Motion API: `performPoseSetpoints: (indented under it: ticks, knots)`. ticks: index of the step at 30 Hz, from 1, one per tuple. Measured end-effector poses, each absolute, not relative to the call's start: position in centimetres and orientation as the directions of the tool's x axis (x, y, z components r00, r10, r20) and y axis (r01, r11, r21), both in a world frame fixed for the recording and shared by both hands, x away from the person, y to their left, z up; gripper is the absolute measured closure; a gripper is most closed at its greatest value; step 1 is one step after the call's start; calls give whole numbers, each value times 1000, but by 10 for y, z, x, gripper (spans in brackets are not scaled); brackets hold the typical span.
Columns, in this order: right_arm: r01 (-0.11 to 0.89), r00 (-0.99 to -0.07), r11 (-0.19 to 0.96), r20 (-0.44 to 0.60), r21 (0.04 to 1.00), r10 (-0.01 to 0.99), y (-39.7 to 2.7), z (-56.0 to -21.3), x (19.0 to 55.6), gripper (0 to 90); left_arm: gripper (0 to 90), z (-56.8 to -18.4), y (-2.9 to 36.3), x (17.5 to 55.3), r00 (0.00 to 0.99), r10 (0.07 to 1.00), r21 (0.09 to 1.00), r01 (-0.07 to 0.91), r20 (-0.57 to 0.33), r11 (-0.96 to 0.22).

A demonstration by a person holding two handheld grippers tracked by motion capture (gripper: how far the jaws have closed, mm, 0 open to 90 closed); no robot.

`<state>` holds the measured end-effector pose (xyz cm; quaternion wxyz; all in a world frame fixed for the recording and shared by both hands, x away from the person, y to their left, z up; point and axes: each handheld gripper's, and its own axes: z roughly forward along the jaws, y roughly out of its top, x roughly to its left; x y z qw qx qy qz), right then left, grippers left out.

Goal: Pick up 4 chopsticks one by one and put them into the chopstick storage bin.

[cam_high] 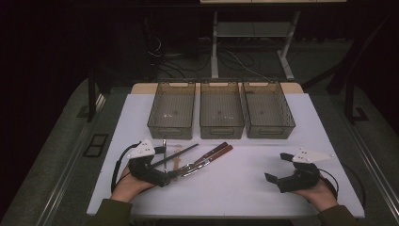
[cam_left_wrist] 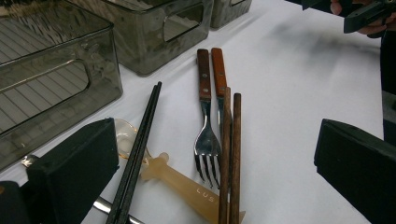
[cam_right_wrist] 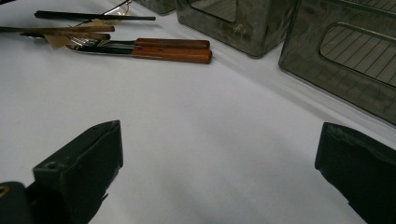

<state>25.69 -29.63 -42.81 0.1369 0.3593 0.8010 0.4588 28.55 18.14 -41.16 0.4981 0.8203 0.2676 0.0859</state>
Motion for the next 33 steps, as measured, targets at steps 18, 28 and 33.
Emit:
performPoseSetpoints:
  ticks: [18,28,33]
  knots:
    - [444,-721,318,123,838,682,-296,-427,257,11,0,-406,182,291,848,518,854,348,-111,-386]
    - [439,-726,316,124,841,676,-295,-427,258,11,17,-405,188,297,846,524,850,347,-101,-397]
    - [437,-725,310,126,844,677,-296,-426,257,11,34,-404,191,299,841,532,853,346,-98,-390]
